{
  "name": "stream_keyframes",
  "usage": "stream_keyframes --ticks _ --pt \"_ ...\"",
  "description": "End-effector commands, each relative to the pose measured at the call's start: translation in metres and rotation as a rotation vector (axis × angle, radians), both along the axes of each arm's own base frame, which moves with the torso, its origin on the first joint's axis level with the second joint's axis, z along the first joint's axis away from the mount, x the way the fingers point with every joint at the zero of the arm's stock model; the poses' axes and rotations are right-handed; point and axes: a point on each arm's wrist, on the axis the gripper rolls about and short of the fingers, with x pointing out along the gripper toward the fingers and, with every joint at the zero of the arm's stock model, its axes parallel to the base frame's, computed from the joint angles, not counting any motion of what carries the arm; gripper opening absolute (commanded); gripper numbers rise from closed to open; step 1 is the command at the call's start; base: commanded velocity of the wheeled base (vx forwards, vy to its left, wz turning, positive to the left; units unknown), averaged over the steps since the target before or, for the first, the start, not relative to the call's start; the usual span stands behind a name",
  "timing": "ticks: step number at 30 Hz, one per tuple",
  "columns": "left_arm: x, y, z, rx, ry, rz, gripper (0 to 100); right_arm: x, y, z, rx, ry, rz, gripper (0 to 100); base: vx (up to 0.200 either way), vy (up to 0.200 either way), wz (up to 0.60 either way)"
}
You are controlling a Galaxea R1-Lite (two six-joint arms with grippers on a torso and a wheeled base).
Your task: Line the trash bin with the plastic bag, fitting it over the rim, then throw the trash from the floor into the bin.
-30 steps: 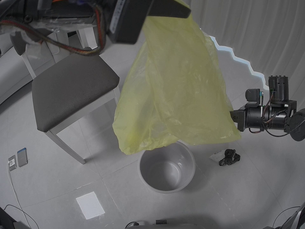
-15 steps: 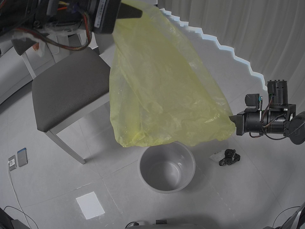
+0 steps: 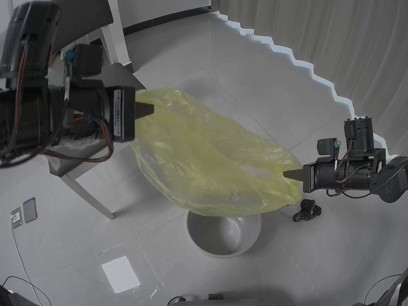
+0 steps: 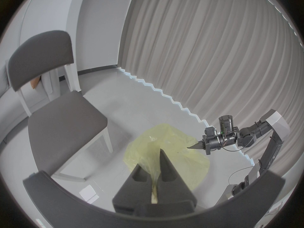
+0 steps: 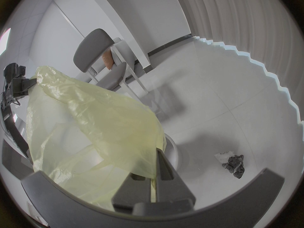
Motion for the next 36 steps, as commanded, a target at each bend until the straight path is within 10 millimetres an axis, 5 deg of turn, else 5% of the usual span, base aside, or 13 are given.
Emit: stream_keyframes --ticks 1,21,36 --pt "0.006 0.01 -0.034 -0.028 0.044 0.047 0 0.006 0.015 -0.028 -0.049 0.082 -0.002 0 0.0 0.0 0.0" --pt "0.059 -0.04 -0.125 -0.121 0.244 0.096 0 0.027 0.01 -0.088 -0.139 0.222 -0.005 0 0.0 0.0 0.0" --pt "0.06 -0.052 -0.191 -0.159 0.295 0.099 0 0.044 0.012 -0.138 -0.181 0.26 0.012 0 0.0 0.0 0.0"
